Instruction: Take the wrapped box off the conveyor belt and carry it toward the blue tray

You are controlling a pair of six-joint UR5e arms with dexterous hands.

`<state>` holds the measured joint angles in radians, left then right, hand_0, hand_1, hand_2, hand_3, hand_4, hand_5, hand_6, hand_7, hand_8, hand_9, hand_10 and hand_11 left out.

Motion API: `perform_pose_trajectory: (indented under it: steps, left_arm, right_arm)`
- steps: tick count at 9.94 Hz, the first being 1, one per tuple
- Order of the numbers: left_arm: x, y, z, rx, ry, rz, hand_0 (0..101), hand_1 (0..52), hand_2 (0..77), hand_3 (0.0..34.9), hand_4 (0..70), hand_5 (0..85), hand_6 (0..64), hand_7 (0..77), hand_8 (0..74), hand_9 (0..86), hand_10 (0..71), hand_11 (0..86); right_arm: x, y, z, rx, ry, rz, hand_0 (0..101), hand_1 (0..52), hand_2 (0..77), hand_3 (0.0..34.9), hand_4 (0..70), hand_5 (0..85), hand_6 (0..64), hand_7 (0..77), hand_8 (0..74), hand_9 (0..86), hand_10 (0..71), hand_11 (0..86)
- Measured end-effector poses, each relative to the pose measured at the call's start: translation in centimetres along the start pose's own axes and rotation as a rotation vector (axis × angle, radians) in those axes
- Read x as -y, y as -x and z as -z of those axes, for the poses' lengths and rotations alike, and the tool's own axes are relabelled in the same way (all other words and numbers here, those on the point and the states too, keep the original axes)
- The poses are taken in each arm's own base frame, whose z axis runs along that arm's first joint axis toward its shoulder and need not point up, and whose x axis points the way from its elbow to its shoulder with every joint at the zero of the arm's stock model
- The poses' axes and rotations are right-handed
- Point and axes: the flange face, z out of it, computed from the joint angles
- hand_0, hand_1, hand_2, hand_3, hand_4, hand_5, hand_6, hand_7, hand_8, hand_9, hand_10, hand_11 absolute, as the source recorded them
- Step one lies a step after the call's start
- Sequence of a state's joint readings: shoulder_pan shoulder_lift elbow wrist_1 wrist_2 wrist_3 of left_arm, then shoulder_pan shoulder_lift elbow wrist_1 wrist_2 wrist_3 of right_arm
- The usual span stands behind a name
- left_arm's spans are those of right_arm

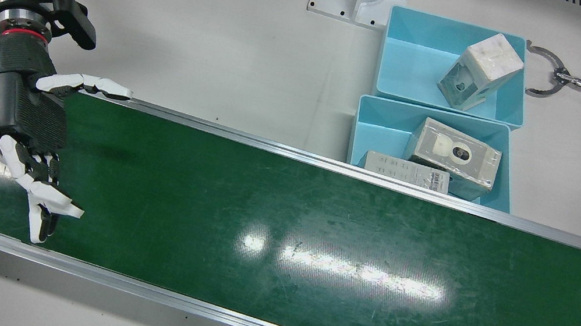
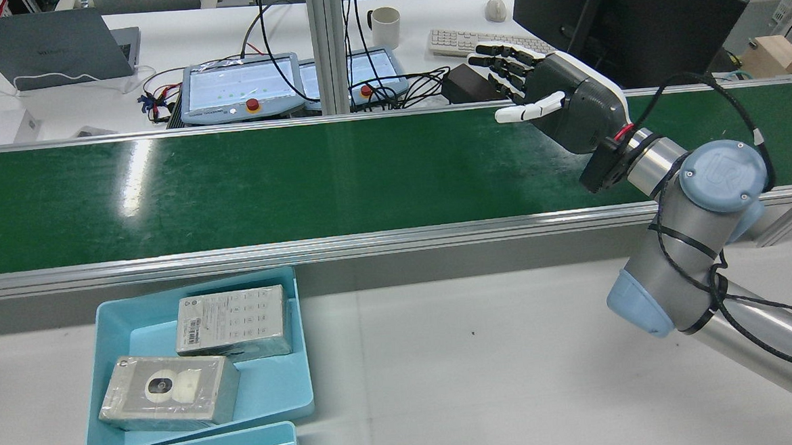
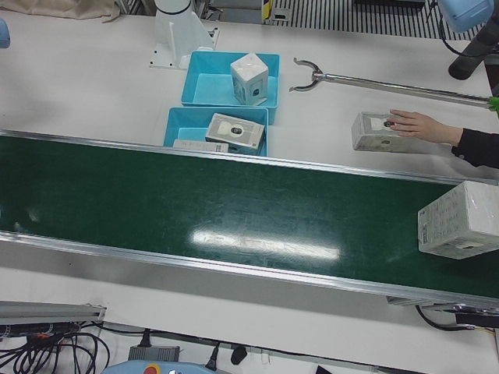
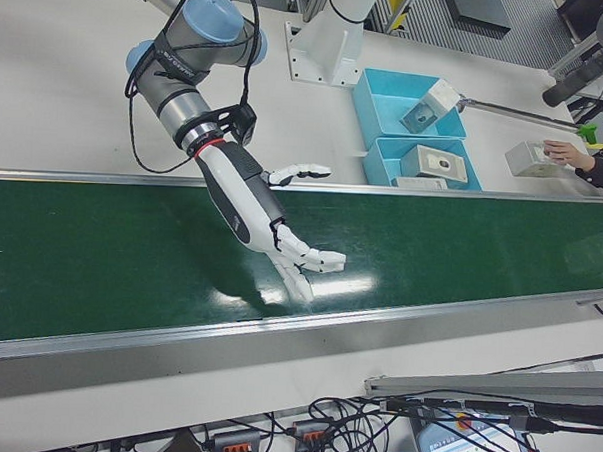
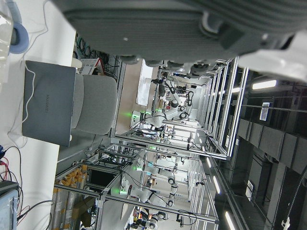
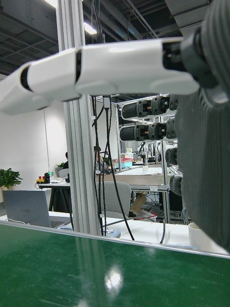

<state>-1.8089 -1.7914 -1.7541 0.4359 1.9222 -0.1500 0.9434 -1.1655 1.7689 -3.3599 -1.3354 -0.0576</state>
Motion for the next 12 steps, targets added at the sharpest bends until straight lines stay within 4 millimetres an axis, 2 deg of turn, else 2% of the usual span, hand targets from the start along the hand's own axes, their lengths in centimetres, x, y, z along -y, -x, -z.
perform_pose_trajectory:
  steps: [1, 5, 6, 7, 12]
  left_arm:
    - [0.0, 0.0, 0.0, 0.000, 0.000, 0.000, 0, 0.0, 1.1, 0.0, 0.0, 1.1, 0.0, 0.5, 0.5, 0.0, 0.5, 0.0]
    - [0.0, 0.0, 0.0, 0.000, 0.000, 0.000, 0, 0.0, 0.5, 0.0, 0.0, 1.1, 0.0, 0.5, 0.5, 0.0, 0.5, 0.0]
    - [0.0, 0.0, 0.0, 0.000, 0.000, 0.000, 0, 0.0, 1.1, 0.0, 0.0, 1.1, 0.0, 0.5, 0.5, 0.0, 0.5, 0.0]
    - [0.0, 0.0, 0.0, 0.000, 0.000, 0.000, 0, 0.0, 0.5, 0.0, 0.0, 1.1, 0.0, 0.5, 0.5, 0.0, 0.0, 0.0]
    - [0.0, 0.0, 0.0, 0.000, 0.000, 0.000, 0, 0.0, 1.1, 0.0, 0.0, 1.1, 0.0, 0.5, 0.5, 0.0, 0.5, 0.0]
  right_arm:
    - [0.2, 0.1, 0.2, 0.001, -0.003, -0.003, 50, 18.0, 18.0, 6.1, 11.5, 20.7, 4.9, 20.7, 0.0, 2.7, 0.0, 1.6]
    - [0.9, 0.7, 1.0, 0.008, -0.015, -0.011, 50, 18.0, 16.9, 6.0, 11.5, 20.7, 6.0, 20.7, 0.0, 3.8, 0.0, 1.6]
    - [1.0, 0.8, 1.1, 0.009, -0.017, -0.013, 50, 18.0, 15.8, 5.0, 13.1, 20.7, 6.0, 20.7, 0.0, 3.8, 0.0, 1.6]
    - [1.1, 0.9, 1.2, 0.010, -0.017, -0.014, 50, 16.9, 15.8, 5.0, 13.1, 20.7, 6.0, 20.7, 0.0, 3.8, 0.0, 1.6]
    - [1.0, 1.2, 1.3, 0.013, -0.017, -0.018, 50, 18.0, 16.4, 4.8, 12.5, 20.7, 6.0, 20.7, 0.0, 3.8, 0.0, 1.6]
